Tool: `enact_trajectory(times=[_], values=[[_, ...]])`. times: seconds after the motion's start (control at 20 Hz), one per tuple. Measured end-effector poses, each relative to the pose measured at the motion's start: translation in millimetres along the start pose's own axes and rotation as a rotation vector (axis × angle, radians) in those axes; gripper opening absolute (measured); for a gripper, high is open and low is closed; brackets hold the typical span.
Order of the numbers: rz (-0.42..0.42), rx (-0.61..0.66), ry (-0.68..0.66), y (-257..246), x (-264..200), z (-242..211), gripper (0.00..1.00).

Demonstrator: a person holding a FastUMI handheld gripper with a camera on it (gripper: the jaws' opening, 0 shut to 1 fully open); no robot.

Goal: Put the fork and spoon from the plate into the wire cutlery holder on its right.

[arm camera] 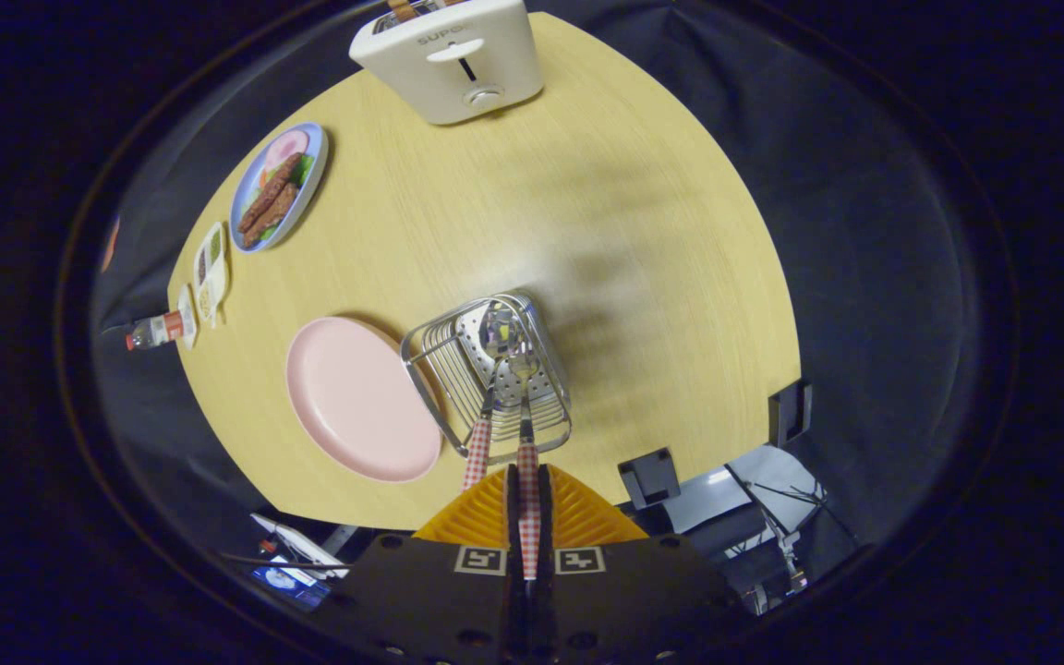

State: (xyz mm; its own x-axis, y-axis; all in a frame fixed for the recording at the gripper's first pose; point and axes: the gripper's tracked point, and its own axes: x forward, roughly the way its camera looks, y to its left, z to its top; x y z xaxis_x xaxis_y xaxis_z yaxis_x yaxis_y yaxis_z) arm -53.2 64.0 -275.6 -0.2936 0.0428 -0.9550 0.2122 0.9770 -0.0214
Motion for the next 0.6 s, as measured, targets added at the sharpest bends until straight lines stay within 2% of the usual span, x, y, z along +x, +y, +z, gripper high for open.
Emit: enact_trajectory(times=[0.25,0.6], values=[[-0.013,0.001,-0.028,2,-3,0,0.04],[0.012,-0.020,-0.011,17,-2,-11,0.04]])
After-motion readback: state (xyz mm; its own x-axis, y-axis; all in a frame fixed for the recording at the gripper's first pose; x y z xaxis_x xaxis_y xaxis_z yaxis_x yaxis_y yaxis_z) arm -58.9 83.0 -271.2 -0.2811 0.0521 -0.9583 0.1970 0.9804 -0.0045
